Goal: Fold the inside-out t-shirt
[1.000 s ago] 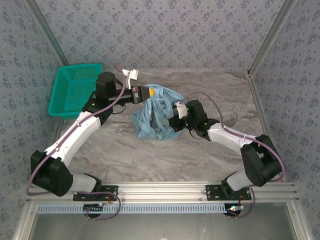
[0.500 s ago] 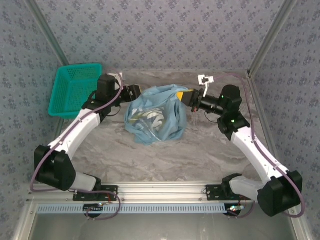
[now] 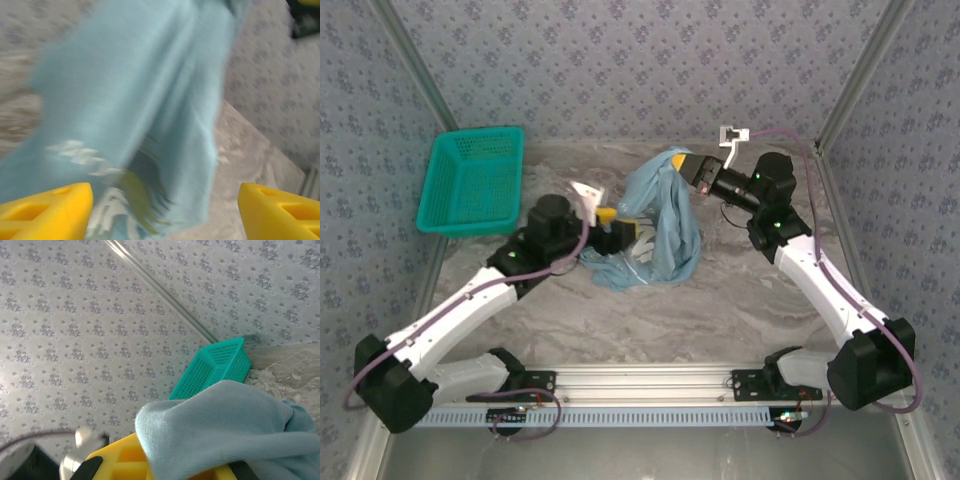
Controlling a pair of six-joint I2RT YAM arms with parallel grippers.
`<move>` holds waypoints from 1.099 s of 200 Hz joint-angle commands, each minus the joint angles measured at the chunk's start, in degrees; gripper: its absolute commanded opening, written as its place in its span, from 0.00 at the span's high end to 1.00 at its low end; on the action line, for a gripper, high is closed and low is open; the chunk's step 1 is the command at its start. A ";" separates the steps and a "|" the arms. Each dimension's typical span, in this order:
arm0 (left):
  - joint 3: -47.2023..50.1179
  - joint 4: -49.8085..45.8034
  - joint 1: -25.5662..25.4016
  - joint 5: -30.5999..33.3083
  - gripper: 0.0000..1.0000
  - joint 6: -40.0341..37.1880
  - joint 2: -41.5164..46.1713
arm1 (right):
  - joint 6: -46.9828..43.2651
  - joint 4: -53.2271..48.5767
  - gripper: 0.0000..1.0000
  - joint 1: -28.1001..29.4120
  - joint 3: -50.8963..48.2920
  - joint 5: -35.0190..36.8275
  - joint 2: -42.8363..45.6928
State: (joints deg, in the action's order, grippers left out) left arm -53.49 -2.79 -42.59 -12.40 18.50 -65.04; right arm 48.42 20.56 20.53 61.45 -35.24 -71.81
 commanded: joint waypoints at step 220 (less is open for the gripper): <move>-10.81 5.74 15.61 10.53 1.00 -5.72 11.72 | -3.62 -2.56 1.00 -7.70 19.42 1.62 -5.51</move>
State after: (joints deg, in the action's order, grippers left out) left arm -58.89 6.68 -31.99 -10.41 9.34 -53.32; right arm 37.95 6.24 13.17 79.02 -31.90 -74.30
